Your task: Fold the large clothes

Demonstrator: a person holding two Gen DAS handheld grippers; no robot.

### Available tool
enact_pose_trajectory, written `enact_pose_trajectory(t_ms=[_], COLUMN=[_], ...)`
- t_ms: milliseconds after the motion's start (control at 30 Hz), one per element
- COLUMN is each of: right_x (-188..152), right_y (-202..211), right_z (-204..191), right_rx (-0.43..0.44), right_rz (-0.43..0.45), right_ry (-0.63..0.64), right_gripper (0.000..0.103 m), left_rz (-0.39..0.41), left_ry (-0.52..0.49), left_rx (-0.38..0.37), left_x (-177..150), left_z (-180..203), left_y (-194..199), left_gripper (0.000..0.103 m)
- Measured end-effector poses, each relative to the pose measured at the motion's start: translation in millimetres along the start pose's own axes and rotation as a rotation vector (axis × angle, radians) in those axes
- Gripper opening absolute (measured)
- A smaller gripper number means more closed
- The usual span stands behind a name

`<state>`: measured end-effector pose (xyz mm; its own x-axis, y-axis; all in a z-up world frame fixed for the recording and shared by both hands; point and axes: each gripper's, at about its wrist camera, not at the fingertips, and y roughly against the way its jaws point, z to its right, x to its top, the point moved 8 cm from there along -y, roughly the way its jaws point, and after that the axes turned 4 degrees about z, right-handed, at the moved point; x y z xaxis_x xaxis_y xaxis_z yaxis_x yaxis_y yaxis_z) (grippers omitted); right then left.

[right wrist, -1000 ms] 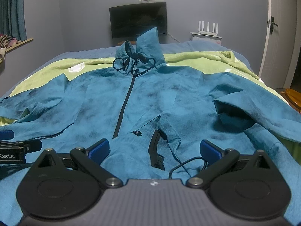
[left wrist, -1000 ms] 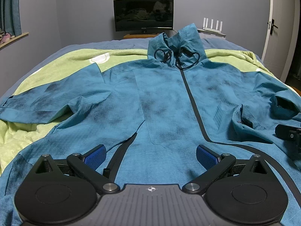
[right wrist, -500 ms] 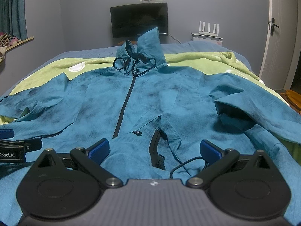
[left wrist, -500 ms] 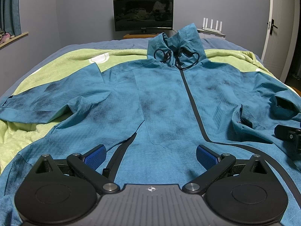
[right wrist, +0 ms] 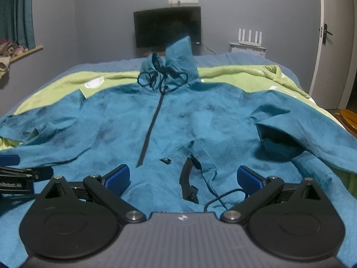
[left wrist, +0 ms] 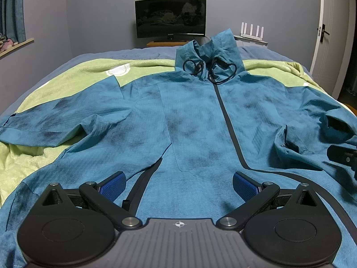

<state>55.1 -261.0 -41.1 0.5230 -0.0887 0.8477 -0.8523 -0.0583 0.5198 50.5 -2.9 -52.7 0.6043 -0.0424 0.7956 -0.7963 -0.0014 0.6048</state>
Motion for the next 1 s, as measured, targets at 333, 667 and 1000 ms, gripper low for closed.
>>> enact_pose_trajectory(t_ms=[333,667,1000], right_x=[68.5,109.9,0.2], right_y=[40.7,46.6,16.9], right_z=[33.5,199.8,391.2], right_rx=[0.045,-0.233,-0.487], right_rz=[0.164,0.125,-0.094], right_ry=[-0.089,-0.254,-0.877], right_gripper=[0.103,0.103,0.103], left_rz=[0.138,0.099,-0.067], left_ry=[-0.027,-0.186,-0.076], left_rx=[-0.02,-0.038,-0.089], left_x=[52.9,78.0,26.2], left_z=[3.5,19.1,0.9], left_y=[29.8,-12.9,-62.7], left_gripper=[0.103,0.103,0.103])
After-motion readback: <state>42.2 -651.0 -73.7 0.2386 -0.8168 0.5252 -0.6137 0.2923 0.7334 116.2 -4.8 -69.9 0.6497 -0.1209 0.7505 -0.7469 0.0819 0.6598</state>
